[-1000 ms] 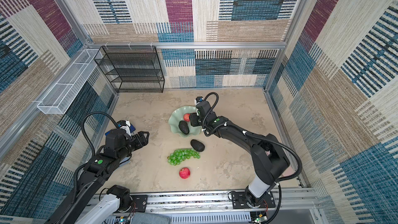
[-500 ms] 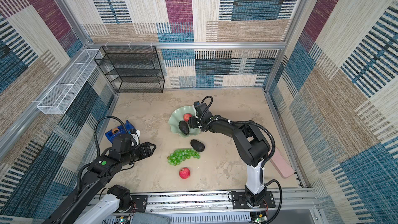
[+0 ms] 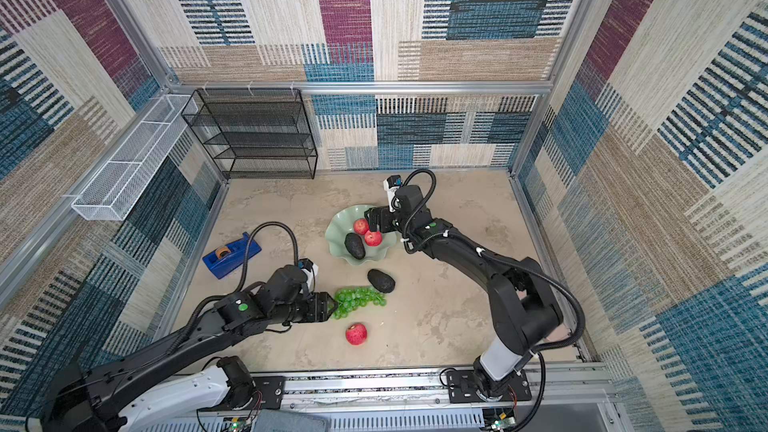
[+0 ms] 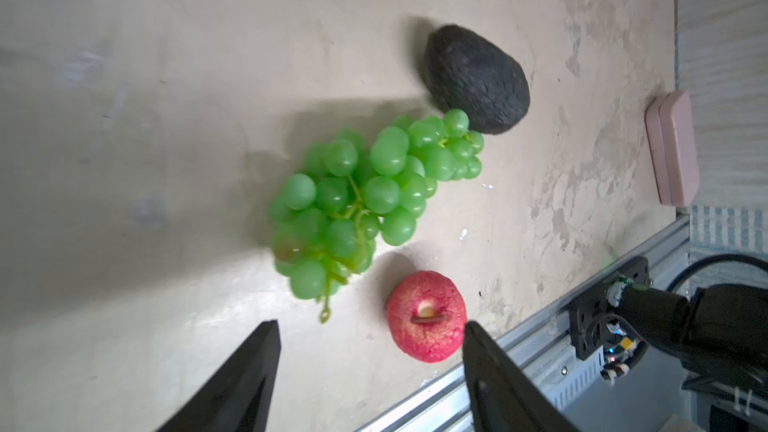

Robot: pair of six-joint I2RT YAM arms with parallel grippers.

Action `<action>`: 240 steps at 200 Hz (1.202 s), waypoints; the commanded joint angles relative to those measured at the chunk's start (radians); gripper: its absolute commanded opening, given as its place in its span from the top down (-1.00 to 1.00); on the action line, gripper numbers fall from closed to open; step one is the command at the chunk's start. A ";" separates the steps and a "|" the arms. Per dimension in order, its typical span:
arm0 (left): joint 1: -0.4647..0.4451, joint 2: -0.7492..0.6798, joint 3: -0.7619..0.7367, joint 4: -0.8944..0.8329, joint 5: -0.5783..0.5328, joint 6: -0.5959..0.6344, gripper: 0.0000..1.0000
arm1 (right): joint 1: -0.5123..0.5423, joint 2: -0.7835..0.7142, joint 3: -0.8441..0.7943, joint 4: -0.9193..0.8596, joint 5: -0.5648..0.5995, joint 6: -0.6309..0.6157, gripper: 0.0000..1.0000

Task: Place and organize the fake fruits in the fruit bowl
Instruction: 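Grasp a red apple with the right gripper and place it in the bowl, then grasp the last red apple near the table edge with the left gripper, then carry the apple into the bowl and open the left gripper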

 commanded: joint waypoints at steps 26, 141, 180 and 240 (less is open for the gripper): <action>-0.173 0.270 0.110 0.131 -0.040 -0.057 -0.47 | 0.001 -0.186 -0.149 0.073 0.029 0.010 -0.99; -0.237 0.435 0.157 0.030 -0.038 -0.077 -0.47 | 0.001 -0.319 -0.249 0.045 0.085 0.007 -1.00; -0.248 0.459 0.166 -0.003 -0.065 -0.081 -0.29 | 0.002 -0.320 -0.253 0.047 0.089 0.005 -1.00; -0.249 0.360 0.258 -0.081 -0.182 0.011 0.00 | 0.001 -0.322 -0.255 0.051 0.109 0.009 -1.00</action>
